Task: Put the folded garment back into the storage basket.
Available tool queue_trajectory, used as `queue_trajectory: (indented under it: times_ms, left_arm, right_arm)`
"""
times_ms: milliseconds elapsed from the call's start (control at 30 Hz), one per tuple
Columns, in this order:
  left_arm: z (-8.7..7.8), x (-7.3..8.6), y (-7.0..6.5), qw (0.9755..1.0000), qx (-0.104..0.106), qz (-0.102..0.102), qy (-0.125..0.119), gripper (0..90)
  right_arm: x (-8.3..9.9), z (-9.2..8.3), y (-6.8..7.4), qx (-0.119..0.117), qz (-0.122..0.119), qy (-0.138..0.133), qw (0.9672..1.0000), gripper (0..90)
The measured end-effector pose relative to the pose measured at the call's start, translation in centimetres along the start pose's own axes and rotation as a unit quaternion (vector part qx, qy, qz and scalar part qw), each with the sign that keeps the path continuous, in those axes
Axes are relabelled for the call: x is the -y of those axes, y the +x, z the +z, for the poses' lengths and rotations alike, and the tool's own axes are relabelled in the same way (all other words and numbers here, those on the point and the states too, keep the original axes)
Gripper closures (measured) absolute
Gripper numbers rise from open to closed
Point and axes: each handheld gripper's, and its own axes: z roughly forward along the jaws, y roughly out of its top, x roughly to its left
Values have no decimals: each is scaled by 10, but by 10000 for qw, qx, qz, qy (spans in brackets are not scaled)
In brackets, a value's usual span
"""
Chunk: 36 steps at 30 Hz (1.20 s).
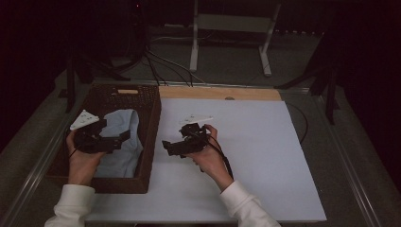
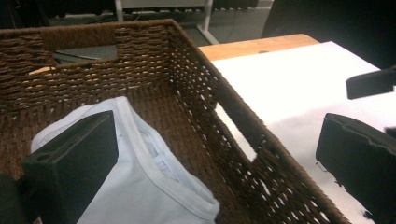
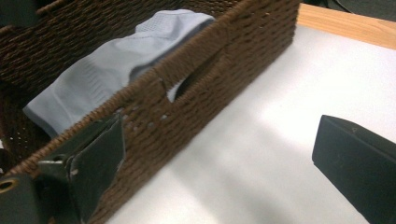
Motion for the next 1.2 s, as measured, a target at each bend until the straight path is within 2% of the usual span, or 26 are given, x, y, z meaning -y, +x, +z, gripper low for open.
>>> queue_trajectory:
  times_ms: [133,400,533,733,1200]
  left_arm:
    - [-3,2,-7,10000,25,75,-38,1]
    - [-4,11,-16,9999,48,98,17,1]
    - [-7,14,-17,9999,115,-42,-119,1]
    - [-15,17,-22,9996,163,-52,-228,1]
    - [-19,32,-30,9995,186,-108,-210,1]
  right_arm:
    - [7,-3,-8,55,50,8,10000,30]
    - [17,-14,-22,189,191,-35,9996,15]
    - [20,-20,-27,307,170,-78,9994,0]
    - [24,-29,-36,459,189,-138,9987,0]
    - [39,-48,-58,597,277,-185,9977,0]
